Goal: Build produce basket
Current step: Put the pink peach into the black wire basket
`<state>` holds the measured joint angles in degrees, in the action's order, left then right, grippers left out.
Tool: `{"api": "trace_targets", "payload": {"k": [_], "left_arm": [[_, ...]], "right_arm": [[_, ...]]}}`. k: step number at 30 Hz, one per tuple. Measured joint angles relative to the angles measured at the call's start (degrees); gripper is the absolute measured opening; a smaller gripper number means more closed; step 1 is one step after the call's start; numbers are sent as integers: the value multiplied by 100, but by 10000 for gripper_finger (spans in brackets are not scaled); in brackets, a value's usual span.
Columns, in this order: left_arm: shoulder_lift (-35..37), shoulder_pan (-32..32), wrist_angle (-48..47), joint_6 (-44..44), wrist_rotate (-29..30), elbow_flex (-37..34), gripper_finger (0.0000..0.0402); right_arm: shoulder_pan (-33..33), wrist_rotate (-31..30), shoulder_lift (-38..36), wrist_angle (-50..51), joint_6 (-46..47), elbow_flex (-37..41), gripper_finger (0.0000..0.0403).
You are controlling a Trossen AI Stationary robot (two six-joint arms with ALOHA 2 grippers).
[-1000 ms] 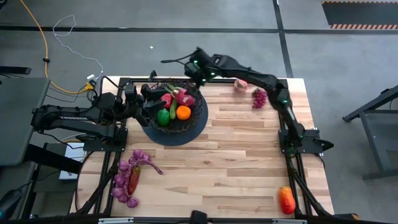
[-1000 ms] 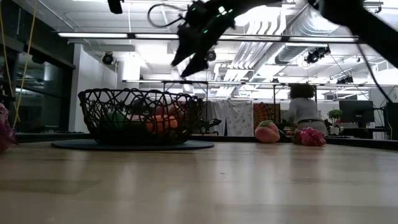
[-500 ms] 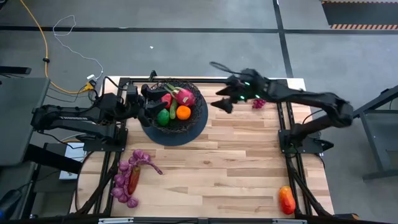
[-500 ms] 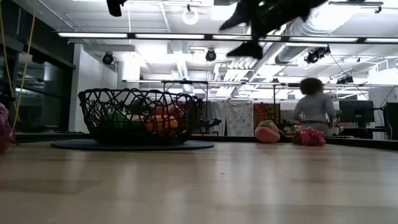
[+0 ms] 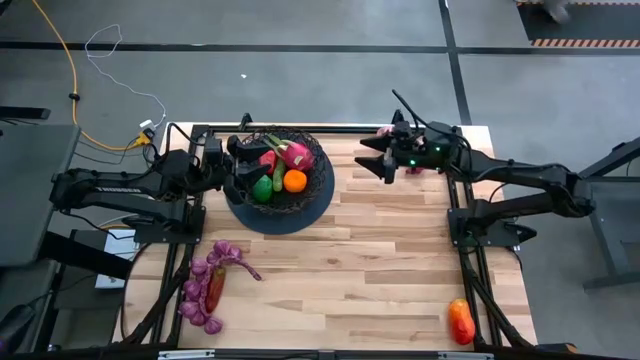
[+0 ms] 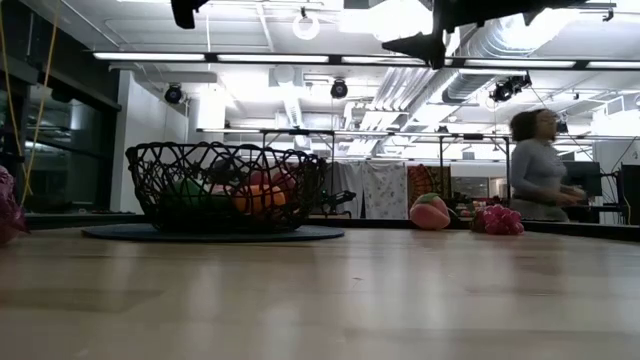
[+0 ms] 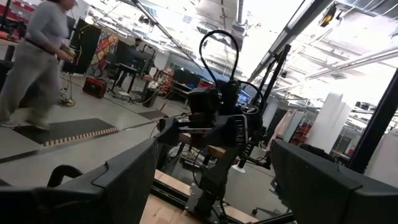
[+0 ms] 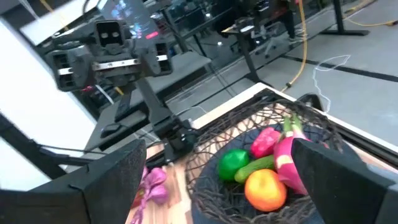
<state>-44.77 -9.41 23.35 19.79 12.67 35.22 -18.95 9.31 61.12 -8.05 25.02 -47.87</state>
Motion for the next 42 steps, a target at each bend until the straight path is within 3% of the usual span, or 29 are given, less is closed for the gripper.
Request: {"api": "trace_targets", "payload": {"k": [10,16,22,28,34,42], "left_arm": [[0,0,0,13,85,0,303],[0,0,0,119,95,0,303],[0,0,0,123,151,0,303],[0,0,0,234,170,0,303],[0,0,0,256,180,0,303],[0,0,0,256,297,0,303]], "right_arm": [[0,-134,0,223,43,-5,389],[-452,-1560,182,1546,789,-215,389],[-1846,-1660,1420,4104,653,-1304,389],[-2869,-1603,3043,4595,97,-2210,389],[-3131,-1022,4211,4874,-435,-3012,389],[-3116,-1573,4869,5625,-474,-3659,389]]}}
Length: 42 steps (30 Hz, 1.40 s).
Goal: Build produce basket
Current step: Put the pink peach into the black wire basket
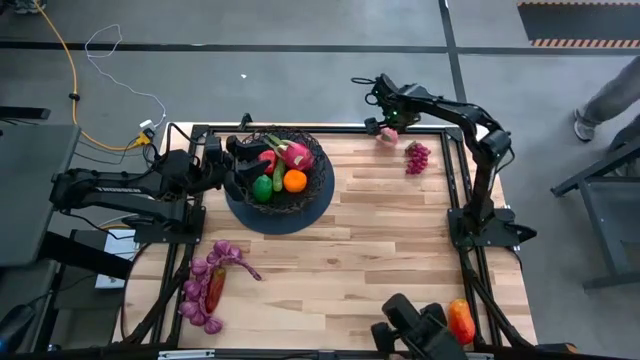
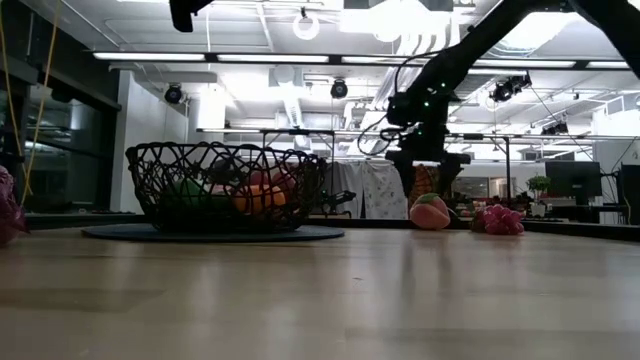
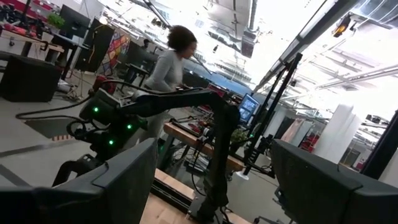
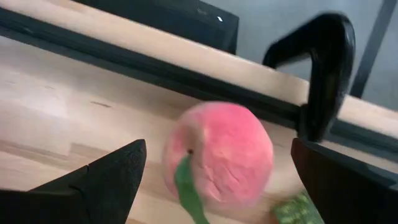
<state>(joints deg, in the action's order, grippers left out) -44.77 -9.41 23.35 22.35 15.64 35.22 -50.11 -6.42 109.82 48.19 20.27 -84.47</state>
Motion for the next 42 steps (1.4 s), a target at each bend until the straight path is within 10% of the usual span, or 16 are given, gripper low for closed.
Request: {"api": "trace_targets", "payload": {"k": [42], "left_arm": [[0,0,-258,153,-109,0,303]], "right_arm": [[39,483,562,18,1243,-2,389]]}}
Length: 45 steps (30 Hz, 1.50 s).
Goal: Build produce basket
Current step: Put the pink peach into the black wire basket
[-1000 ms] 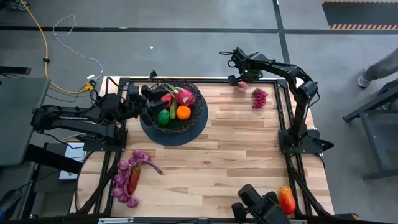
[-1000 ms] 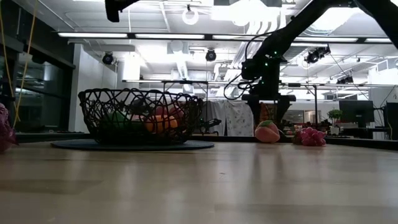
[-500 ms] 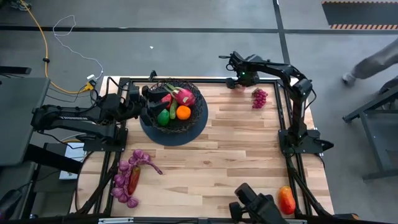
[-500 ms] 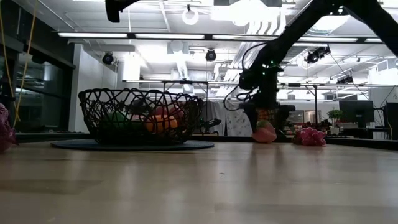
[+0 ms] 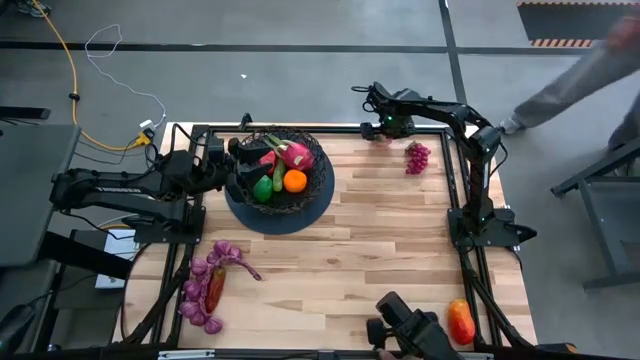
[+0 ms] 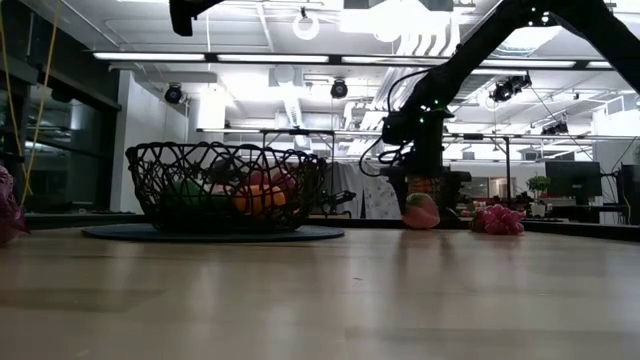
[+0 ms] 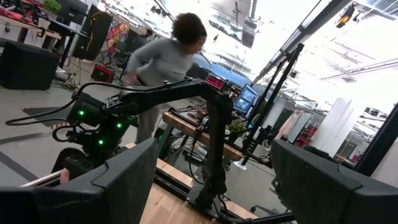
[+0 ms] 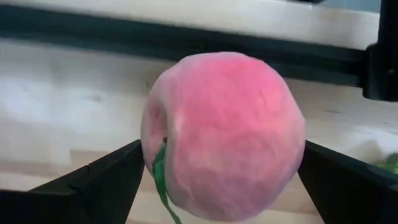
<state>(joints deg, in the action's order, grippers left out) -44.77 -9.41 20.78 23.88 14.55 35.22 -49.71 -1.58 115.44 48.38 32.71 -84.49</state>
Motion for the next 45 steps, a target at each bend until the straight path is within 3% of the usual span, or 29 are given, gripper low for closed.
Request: {"api": "trace_targets", "payload": {"k": [17,27,36,45], "left_arm": [[0,0,2,146,-4,0,303],[0,0,2,146,-4,0,303],[0,0,2,146,-4,0,303],[0,0,0,145,-110,0,303]], "right_arm": [[68,-10,242,-324,544,-24,377],[133,-261,50,-194,-164,16,334],[564,-58,-1052,5,-1339,15,331],[2283,1296,-2724,-787,-2118,11,331]]}}
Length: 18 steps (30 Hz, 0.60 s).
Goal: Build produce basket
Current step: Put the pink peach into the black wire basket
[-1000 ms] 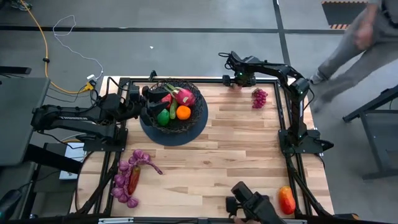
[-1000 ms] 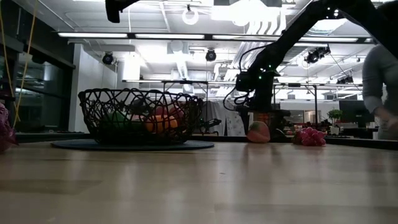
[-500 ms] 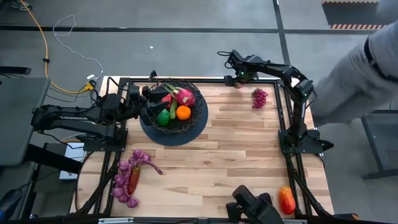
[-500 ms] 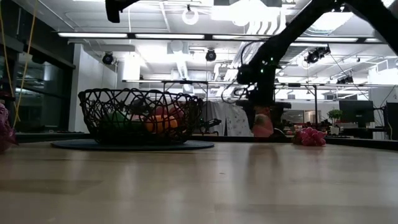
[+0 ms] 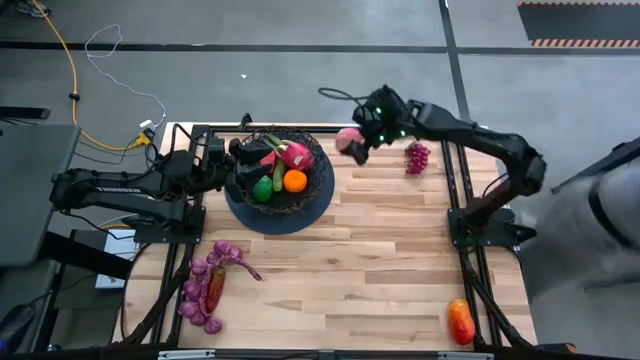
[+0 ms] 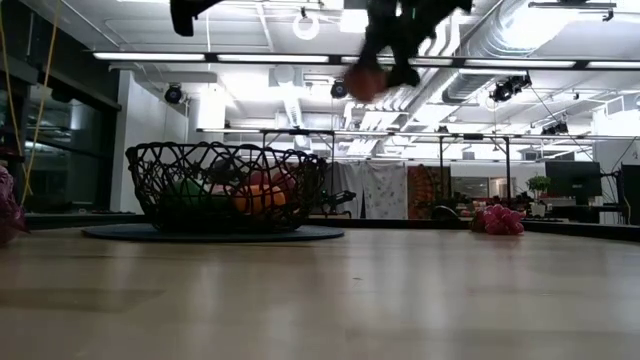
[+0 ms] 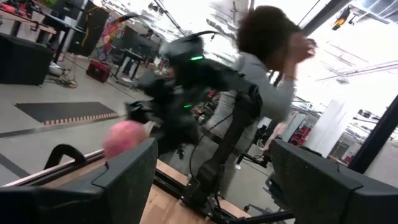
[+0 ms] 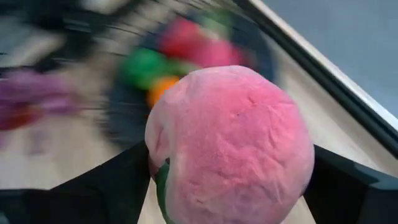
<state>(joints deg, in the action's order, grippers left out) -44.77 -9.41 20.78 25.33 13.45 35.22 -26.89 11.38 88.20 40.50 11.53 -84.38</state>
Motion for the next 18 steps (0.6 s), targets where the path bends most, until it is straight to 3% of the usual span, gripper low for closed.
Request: {"api": "trace_targets", "payload": {"k": [8,18], "left_arm": [[0,2,-2,-194,-268,0,303],[0,2,-2,-297,-271,0,303]], "right_arm": [[1433,85,-497,-1749,158,-6,331],[1726,63,-500,-2235,314,-7,331]]}}
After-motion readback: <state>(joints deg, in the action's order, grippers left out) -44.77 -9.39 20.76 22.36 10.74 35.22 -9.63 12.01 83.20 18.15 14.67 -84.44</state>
